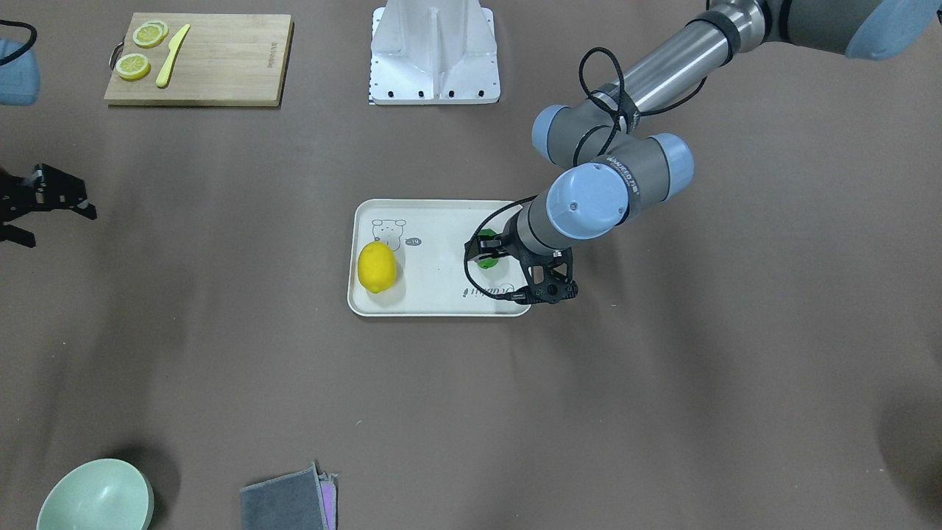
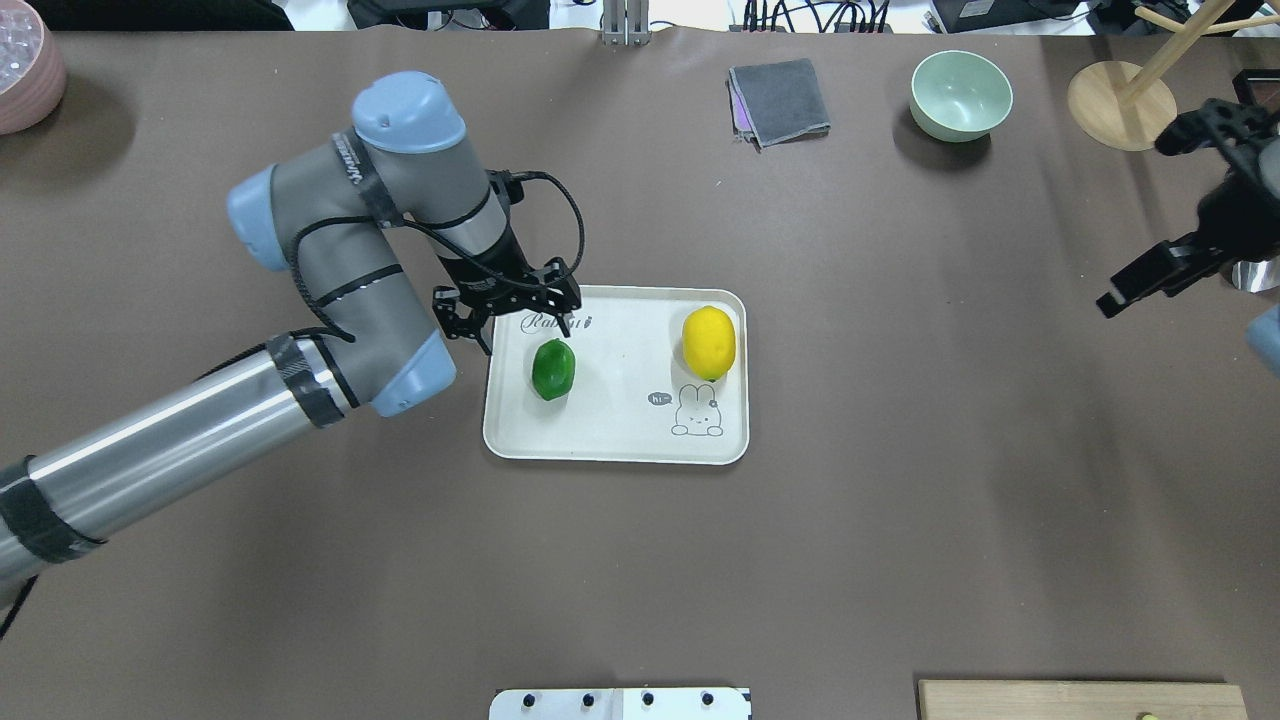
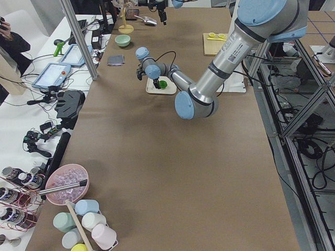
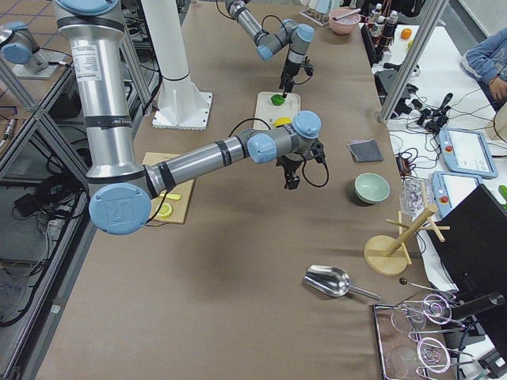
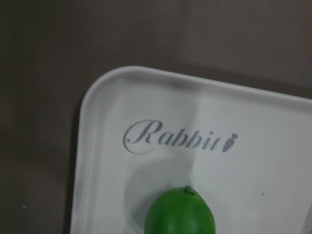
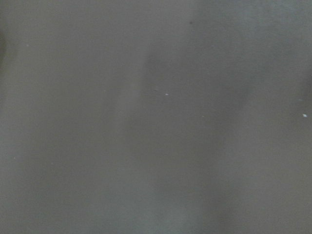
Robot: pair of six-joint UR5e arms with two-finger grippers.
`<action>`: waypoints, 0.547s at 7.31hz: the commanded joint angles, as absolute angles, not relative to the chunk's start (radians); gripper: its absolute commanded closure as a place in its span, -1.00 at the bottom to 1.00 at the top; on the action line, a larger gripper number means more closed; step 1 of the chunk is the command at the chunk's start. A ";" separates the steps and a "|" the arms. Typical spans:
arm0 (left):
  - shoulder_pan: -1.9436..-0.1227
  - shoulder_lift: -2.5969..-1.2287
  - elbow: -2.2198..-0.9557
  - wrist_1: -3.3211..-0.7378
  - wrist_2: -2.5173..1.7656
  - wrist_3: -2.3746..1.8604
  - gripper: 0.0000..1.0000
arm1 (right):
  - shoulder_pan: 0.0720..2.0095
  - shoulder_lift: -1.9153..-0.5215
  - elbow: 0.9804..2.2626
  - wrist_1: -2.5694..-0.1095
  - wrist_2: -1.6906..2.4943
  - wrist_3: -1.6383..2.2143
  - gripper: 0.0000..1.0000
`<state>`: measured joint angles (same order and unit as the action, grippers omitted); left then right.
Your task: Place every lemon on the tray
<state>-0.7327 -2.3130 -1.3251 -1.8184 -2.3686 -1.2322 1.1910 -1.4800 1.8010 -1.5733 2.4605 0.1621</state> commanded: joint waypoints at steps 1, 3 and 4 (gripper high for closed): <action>-0.834 -2.142 -1.495 -1.801 -2.297 -1.230 -0.96 | 1.294 -1.502 1.728 -1.577 2.424 0.124 -0.98; -0.934 -2.039 -1.645 -1.671 -2.286 -1.095 -0.96 | 1.383 -1.456 1.628 -1.580 2.361 0.109 -0.99; -0.995 -2.020 -1.725 -1.502 -2.199 -0.787 -0.96 | 1.425 -1.445 1.600 -1.580 2.347 0.107 -1.00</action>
<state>-0.9180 -2.0612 -1.6222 -1.6743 -2.2736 -1.0808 1.3722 -1.4644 1.6429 -1.5789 2.3746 0.1114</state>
